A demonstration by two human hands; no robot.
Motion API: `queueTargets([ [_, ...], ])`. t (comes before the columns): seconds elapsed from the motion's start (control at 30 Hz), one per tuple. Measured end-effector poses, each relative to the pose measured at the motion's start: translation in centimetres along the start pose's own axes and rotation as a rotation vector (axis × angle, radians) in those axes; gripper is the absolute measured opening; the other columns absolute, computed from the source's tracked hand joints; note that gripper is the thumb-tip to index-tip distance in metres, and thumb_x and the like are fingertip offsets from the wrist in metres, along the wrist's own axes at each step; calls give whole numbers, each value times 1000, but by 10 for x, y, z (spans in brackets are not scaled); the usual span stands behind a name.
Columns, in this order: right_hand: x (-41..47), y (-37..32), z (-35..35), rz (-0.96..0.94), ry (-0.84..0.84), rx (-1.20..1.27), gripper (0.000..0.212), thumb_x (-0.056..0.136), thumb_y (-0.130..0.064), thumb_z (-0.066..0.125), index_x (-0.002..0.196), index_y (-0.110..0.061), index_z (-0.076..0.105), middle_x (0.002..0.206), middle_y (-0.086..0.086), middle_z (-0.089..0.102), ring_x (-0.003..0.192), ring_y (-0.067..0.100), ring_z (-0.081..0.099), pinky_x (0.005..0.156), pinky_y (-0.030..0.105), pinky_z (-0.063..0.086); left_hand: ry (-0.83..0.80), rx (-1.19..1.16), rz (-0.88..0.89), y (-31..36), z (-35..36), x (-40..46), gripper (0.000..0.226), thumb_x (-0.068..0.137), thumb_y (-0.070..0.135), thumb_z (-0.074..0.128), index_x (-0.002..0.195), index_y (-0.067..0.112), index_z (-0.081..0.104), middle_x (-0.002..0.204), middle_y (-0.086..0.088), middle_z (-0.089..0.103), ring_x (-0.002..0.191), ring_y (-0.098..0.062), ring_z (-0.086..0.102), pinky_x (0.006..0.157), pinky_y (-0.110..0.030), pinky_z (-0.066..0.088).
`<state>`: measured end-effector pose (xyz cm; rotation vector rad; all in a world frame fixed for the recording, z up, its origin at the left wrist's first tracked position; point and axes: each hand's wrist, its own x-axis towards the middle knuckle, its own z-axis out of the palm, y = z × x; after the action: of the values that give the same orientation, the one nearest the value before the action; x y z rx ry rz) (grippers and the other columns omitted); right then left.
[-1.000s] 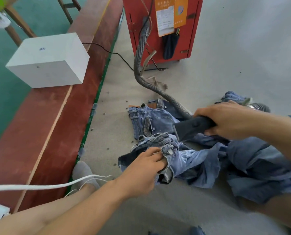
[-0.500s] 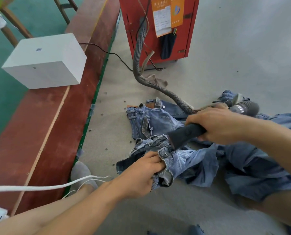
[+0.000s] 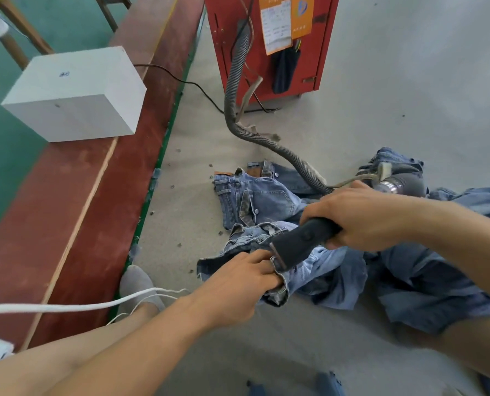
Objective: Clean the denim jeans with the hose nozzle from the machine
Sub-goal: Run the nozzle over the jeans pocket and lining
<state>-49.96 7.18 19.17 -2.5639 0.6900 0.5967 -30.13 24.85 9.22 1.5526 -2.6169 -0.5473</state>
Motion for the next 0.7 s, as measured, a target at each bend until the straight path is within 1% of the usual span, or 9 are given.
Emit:
queueTargets([
  [0.1,-3,2,-7,-30,-19,160,36,89,-32,78,113,-50,58,95,-24,67,91,-2,60,80,22,39,1,53,6,1,1,1,41,82,-2,62,117,20,65,132,5,60,133,-25,42,94,-43,48],
  [0.17,-7,11,-17,2,15,188,38,87,-30,79,112,-50,58,89,-25,67,88,-8,59,73,20,40,10,65,-1,1,0,0,50,84,0,61,128,23,62,137,8,59,138,-23,37,99,-40,46],
  [0.23,-7,17,-19,53,30,119,34,88,-31,78,109,-48,58,89,-24,66,90,-3,59,80,25,39,19,71,4,1,-2,1,54,85,0,60,134,24,61,140,7,59,141,-23,36,101,-39,44],
  [0.37,-4,6,-2,19,-20,-52,27,91,-34,73,111,-45,57,97,-21,65,102,6,57,105,39,31,1,102,17,3,-6,3,52,79,-1,64,124,24,65,136,5,62,139,-26,41,95,-40,48],
  [0.47,-6,-1,-3,-43,-17,106,34,90,-34,76,113,-51,57,96,-25,66,96,-1,59,90,22,35,26,137,23,2,-4,3,50,71,-3,68,116,20,67,130,1,64,131,-23,39,89,-41,52],
  [0.53,-7,7,-12,-13,38,191,38,88,-32,78,113,-53,57,92,-26,67,91,-7,59,76,17,38,40,83,17,1,-3,6,45,73,-4,65,111,20,68,124,3,66,128,-21,39,94,-38,49],
  [0.6,-9,21,-21,63,145,218,37,87,-30,79,114,-47,60,88,-23,67,88,-5,61,73,23,41,16,-272,-102,3,-6,8,46,78,-6,55,104,30,66,119,12,64,131,-24,46,104,-33,44],
  [0.67,-10,32,-24,147,210,186,35,88,-29,78,115,-43,61,90,-21,67,89,5,63,77,32,41,-11,-946,-377,11,-15,7,49,78,-4,52,106,34,66,116,8,68,122,-29,61,103,-38,52],
  [0.7,-10,36,-23,168,207,152,34,88,-29,78,114,-43,61,91,-20,67,91,11,63,79,33,39,-10,-1321,-464,14,-18,6,49,78,-1,53,117,24,68,122,-3,71,119,-32,65,103,-43,53],
])
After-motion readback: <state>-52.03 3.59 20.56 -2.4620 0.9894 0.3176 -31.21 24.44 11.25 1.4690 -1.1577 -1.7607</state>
